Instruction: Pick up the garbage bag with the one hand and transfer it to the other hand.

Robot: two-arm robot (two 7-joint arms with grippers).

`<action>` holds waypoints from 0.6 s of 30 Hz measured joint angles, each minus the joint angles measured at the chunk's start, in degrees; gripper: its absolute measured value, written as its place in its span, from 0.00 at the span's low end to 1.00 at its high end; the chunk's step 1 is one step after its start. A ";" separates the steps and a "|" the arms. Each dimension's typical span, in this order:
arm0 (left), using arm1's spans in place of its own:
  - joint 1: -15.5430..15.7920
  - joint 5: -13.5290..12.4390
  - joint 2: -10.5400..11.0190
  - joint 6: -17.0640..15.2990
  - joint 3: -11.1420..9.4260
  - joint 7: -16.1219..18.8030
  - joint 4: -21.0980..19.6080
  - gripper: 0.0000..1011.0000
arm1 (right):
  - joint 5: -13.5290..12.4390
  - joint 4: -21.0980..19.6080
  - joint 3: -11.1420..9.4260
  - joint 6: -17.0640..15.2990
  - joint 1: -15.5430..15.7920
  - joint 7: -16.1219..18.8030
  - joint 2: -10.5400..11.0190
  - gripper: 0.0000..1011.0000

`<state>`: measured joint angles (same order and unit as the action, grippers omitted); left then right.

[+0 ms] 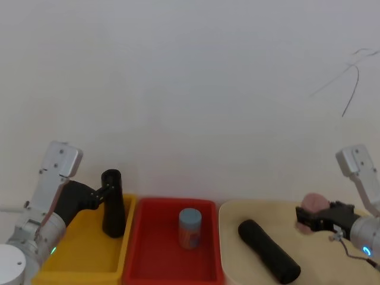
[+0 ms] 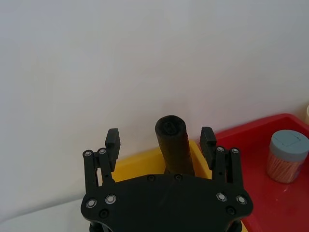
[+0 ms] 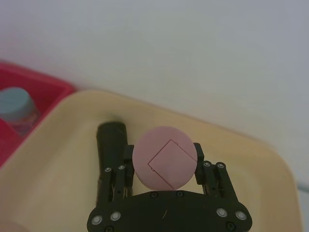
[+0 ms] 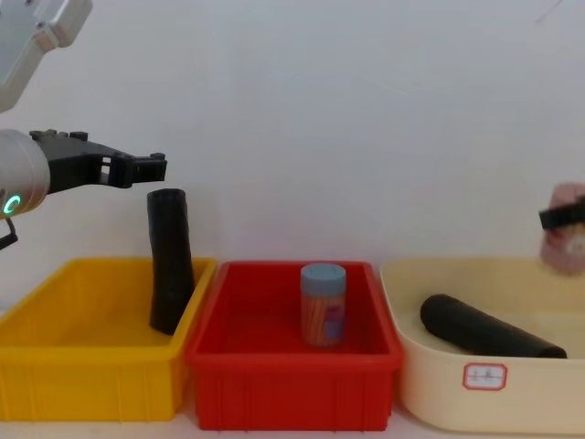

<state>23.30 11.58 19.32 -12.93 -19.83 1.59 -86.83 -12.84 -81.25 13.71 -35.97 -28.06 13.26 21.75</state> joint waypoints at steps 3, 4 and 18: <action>0.00 0.00 0.00 0.00 0.00 0.00 0.00 0.99 | 0.01 1.33 -0.17 0.28 0.12 -0.13 -0.26 0.67; 0.00 0.00 0.00 0.00 0.00 0.00 0.00 0.99 | 0.01 2.29 -0.27 0.42 0.15 -0.14 -0.43 0.67; 0.00 0.00 0.00 0.00 0.00 0.00 0.00 0.99 | 0.03 6.74 -0.76 1.33 0.14 -0.07 -1.27 0.86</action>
<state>23.30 11.58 19.32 -12.92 -19.83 1.59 -86.83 -12.81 -74.50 12.95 -34.64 -27.92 13.19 20.48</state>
